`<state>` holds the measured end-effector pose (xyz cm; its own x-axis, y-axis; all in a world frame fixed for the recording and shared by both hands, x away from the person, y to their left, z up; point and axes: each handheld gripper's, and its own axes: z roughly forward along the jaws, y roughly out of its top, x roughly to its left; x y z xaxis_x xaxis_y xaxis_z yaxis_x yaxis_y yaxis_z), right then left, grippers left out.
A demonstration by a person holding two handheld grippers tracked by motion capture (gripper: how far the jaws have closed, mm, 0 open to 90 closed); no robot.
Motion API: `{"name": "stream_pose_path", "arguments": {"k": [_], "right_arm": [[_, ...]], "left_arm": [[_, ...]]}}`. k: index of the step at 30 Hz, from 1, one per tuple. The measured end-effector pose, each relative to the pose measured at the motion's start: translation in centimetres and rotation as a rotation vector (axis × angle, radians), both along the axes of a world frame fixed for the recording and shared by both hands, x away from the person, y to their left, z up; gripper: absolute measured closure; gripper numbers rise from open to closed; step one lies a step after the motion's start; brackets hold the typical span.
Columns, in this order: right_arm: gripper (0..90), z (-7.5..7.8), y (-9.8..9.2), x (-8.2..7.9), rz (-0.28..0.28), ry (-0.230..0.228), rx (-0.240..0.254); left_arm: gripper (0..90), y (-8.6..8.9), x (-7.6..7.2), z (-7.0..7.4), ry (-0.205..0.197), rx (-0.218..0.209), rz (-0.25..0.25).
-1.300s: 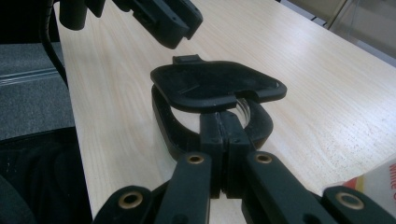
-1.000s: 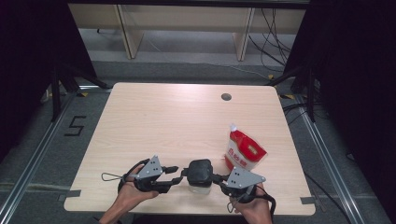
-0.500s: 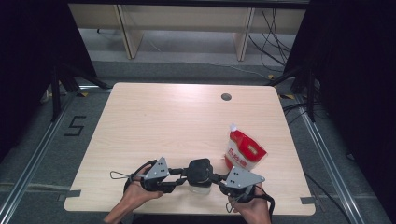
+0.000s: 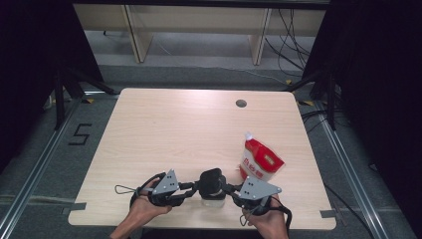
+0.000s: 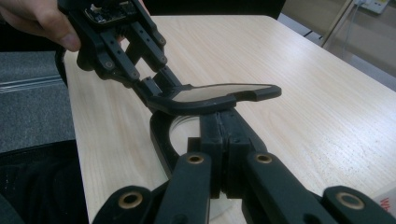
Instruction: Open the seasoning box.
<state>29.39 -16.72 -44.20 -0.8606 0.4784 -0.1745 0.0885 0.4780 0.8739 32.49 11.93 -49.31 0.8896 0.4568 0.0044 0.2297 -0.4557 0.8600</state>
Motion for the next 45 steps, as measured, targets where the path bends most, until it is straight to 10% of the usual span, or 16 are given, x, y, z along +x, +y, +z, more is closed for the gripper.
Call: {"name": "stream_pose_path", "arguments": {"k": [45], "right_arm": [[90.0, 2.4, 5.9, 0.4, 0.105, -0.055, -0.012]], "left_arm": [[72.7, 0.0, -0.7, 0.1, 0.009, 0.007, 0.01]]}}
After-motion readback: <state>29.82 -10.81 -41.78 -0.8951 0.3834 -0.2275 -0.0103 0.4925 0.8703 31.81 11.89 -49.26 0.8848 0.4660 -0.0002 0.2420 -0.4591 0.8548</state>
